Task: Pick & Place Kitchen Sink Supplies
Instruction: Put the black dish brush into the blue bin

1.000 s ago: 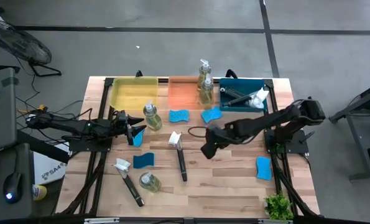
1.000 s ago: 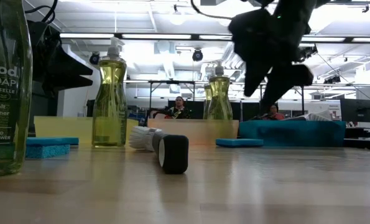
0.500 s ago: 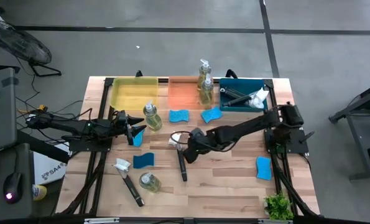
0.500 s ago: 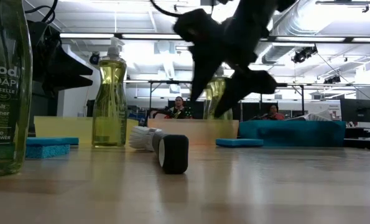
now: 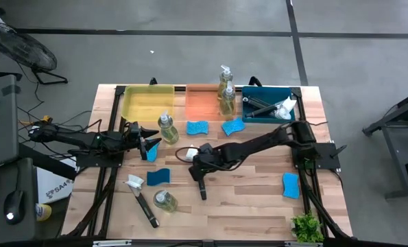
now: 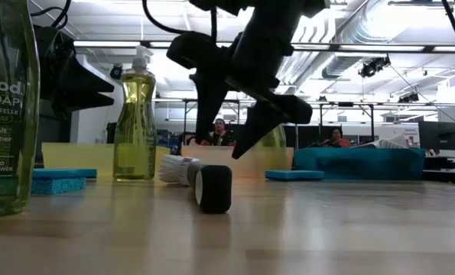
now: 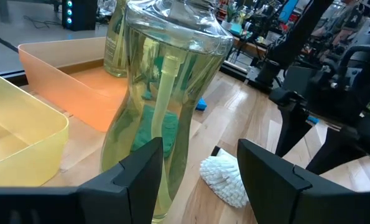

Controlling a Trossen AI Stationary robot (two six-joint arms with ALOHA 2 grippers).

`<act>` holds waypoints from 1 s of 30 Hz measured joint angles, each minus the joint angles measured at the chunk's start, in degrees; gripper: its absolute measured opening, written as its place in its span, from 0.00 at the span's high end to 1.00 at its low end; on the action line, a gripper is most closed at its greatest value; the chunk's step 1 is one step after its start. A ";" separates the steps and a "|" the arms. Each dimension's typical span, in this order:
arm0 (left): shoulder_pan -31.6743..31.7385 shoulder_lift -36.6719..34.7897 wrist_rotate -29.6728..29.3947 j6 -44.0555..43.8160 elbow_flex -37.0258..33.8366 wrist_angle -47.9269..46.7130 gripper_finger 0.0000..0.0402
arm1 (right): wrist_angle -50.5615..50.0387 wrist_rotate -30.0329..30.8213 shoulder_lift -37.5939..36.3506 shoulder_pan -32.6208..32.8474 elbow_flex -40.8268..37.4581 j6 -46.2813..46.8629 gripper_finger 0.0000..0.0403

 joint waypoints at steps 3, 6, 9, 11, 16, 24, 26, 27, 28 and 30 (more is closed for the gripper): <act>0.00 -0.02 -0.02 -0.02 0.02 0.00 0.50 | 0.06 0.42 1.03 0.01 0.80 0.03 0.33; 0.00 -0.02 0.00 0.00 0.00 0.00 0.50 | 0.37 0.67 1.48 0.04 1.39 0.78 0.28; -0.02 -0.02 0.00 -0.02 0.00 0.00 0.50 | 0.25 0.65 1.50 0.04 1.41 1.92 0.23; -0.01 -0.02 -0.01 -0.02 0.01 0.00 0.50 | 0.31 0.37 1.52 0.04 1.41 1.97 0.22; 0.00 0.00 -0.02 0.00 0.00 0.00 0.50 | 0.36 -0.28 1.52 0.48 1.41 2.01 0.21; 0.00 0.00 -0.01 0.00 0.02 0.00 0.50 | 2.26 0.28 1.78 0.78 1.42 3.23 0.21; -0.01 0.00 0.00 0.00 0.00 0.01 0.50 | 3.07 -0.02 2.41 0.80 1.45 3.24 0.21; -0.01 0.00 -0.02 0.00 0.02 0.01 0.50 | 3.00 -0.25 2.68 0.82 1.37 3.26 0.21; -0.02 -0.02 -0.02 -0.02 0.02 0.00 0.50 | 3.43 -0.37 3.05 0.87 1.37 3.22 0.21; 0.00 0.00 0.00 0.00 0.00 0.04 0.50 | 5.99 -0.97 3.87 0.87 1.43 2.94 0.21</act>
